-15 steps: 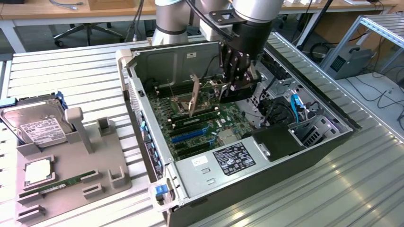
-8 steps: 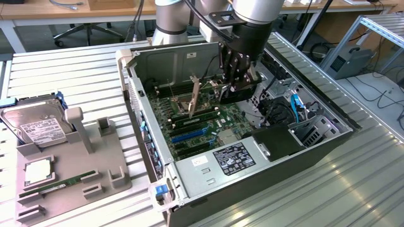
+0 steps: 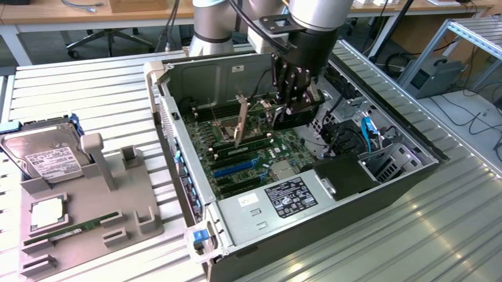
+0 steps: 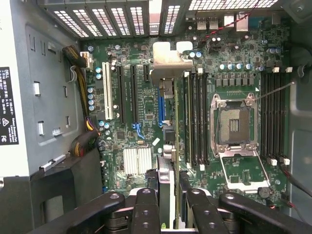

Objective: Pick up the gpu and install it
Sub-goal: 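Insert the gpu into the slot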

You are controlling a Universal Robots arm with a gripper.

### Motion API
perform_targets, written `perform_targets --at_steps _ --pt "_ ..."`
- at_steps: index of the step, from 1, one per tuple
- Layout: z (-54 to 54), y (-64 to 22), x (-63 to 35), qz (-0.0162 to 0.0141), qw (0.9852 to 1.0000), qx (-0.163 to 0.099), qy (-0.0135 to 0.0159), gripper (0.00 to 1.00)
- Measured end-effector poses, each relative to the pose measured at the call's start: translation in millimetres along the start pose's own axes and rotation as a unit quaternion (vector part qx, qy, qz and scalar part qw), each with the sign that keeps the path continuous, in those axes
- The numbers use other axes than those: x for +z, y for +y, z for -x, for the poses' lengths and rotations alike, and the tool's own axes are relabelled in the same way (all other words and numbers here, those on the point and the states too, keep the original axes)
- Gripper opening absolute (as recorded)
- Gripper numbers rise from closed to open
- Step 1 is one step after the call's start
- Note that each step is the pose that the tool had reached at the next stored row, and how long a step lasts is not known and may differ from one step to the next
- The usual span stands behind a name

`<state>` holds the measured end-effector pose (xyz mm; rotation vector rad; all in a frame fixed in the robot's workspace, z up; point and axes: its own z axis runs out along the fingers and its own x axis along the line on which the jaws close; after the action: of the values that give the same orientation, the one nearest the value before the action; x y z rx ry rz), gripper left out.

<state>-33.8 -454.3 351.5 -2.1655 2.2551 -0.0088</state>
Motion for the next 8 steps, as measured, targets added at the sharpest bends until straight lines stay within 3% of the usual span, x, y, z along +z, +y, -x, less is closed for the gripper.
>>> perform_targets --at_steps 8 --pt "-1.0 1.2 0.8 0.0 1.0 0.0 0.0001 0.27"
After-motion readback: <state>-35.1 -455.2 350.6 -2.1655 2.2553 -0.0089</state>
